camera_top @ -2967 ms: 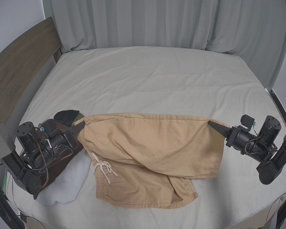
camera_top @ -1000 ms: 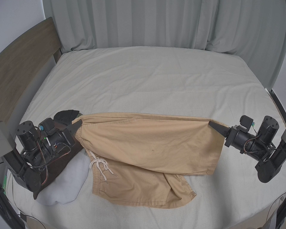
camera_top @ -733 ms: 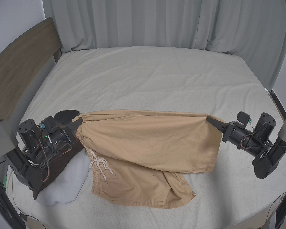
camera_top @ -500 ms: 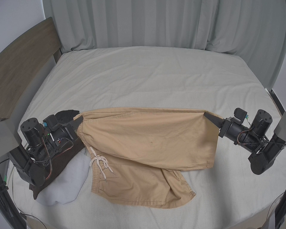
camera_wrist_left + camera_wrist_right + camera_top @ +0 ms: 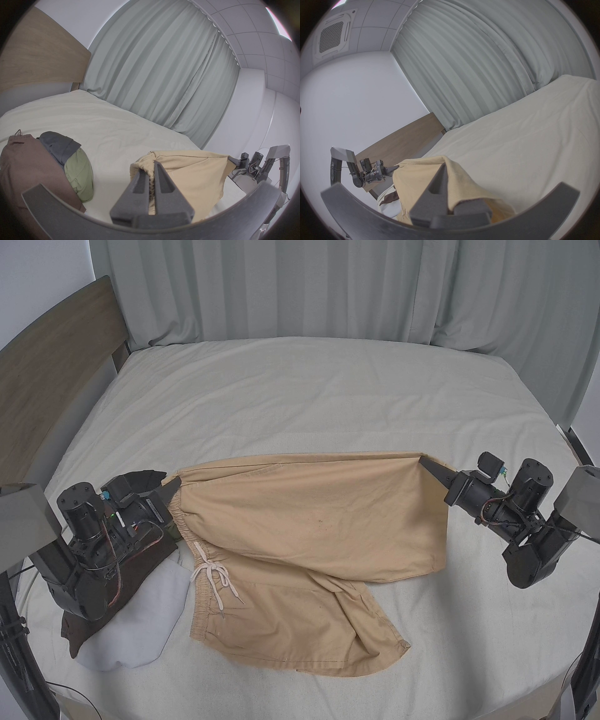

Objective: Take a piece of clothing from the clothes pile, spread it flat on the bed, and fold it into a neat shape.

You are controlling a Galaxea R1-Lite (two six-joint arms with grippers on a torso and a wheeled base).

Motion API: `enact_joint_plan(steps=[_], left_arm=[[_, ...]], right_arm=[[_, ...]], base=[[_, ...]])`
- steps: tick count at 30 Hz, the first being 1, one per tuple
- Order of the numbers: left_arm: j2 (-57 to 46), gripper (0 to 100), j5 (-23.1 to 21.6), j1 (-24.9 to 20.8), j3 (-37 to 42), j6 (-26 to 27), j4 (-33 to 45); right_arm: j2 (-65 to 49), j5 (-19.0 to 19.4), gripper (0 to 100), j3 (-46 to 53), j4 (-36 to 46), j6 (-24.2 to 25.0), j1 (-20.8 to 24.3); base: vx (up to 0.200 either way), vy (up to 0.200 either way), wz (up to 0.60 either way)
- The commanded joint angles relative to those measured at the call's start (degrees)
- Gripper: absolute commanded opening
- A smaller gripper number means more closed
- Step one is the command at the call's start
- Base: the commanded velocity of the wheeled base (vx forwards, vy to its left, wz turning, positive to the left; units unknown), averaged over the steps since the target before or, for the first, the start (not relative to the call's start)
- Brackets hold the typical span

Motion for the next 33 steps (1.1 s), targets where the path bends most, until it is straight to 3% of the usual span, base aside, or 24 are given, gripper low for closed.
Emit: enact_joint_plan(steps=[1, 18, 33], left_arm=[[3.8, 0, 0.3, 0.0, -3.3, 0.0, -0.1], [12.8, 0, 6.1, -1.7, -15.2, -2.8, -0.1], [17.9, 0, 8.3, -2.0, -22.4, -5.8, 0.0]], right_arm=[[3.7, -0.1, 0, -3.5, -0.1, 1.5, -0.1], [13.2, -0.2, 0, -14.7, 0.1, 2.4, -2.3], [19.0, -0.2, 0, -23.1, 1.8, 2.9, -2.7]], base=[[0.000, 0.000, 0.00], [0.000, 0.000, 0.00], [0.000, 0.000, 0.00]])
